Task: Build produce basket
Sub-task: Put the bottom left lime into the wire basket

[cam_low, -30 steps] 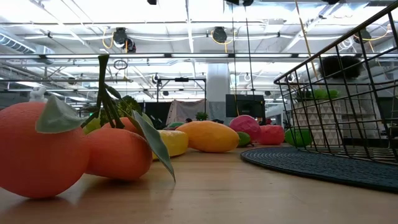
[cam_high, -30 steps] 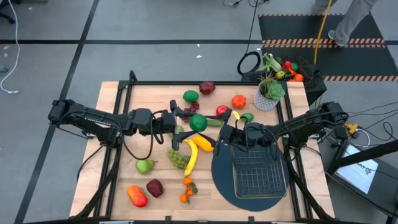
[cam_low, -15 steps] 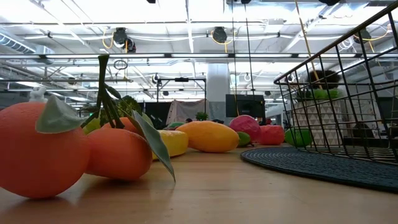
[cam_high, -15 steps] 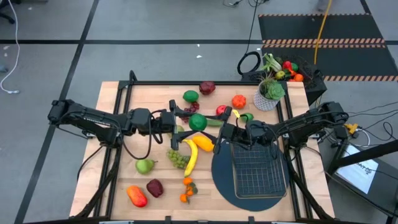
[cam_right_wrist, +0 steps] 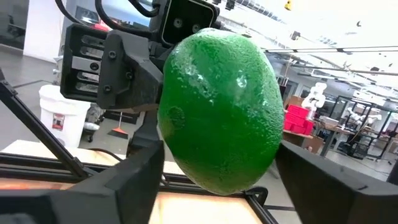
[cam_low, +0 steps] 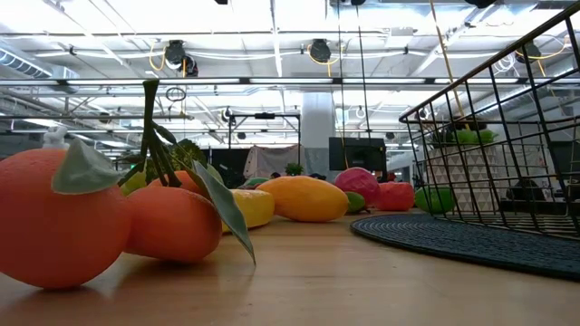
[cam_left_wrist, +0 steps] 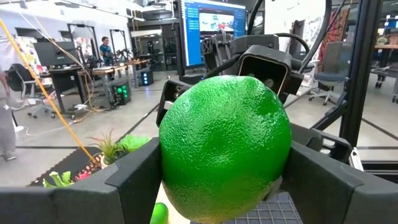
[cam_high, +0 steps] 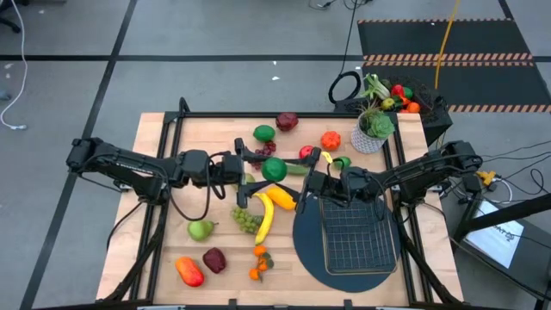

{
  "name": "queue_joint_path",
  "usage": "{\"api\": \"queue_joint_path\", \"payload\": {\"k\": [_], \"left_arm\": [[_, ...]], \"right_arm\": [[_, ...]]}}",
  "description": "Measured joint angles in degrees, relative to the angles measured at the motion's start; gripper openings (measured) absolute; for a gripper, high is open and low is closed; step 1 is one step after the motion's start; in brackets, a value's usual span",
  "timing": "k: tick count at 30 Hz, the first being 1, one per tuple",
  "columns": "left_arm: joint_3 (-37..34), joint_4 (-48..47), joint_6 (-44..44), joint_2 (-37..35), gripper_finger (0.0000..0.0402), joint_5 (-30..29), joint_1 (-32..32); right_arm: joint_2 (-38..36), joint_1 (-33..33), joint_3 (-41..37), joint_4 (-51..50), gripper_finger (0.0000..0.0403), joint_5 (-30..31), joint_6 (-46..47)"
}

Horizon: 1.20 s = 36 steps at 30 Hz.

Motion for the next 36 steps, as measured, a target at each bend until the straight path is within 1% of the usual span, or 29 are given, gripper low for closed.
{"api": "queue_joint_path", "payload": {"k": [3,6,15,17,22,27,32,36], "left_arm": [[0.00,0.03,0.64,0.14,0.0292,0.06,0.00],[0.00,0.61,1.05,0.12,0.0292,-0.06,0.02],[-0.02,2.32,0.78,0.42,0.0292,-0.37,0.15],[-0.04,4.70,0.84,1.61,0.0292,-0.57,0.17],[-0.03,7.21,1.30,3.15,0.0292,-0.60,0.21],[-0.02,7.04,1.33,3.13,0.0292,-0.63,0.17],[-0.02,2.99,0.41,1.00,0.0298,-0.52,-0.02],[-0.11,-3.92,-0.62,-2.54,0.0324,0.29,-0.05]], "right_arm": [[0.05,-0.34,0.00,0.94,0.0331,-0.59,0.09],[0.03,-0.86,0.00,2.02,0.0333,-2.41,-0.26],[-0.02,-2.07,0.00,2.28,0.0295,-4.12,-0.28],[-0.19,-2.33,0.00,2.31,0.0292,-3.84,-0.20],[-0.21,-2.67,-0.01,2.96,0.0291,-3.76,0.17],[-0.17,-2.67,-0.02,2.89,0.0290,-3.71,0.20],[-0.02,-2.43,0.00,1.88,0.0290,-3.55,0.52],[-0.92,-1.87,0.00,-1.90,0.0290,-2.57,1.97]]}}
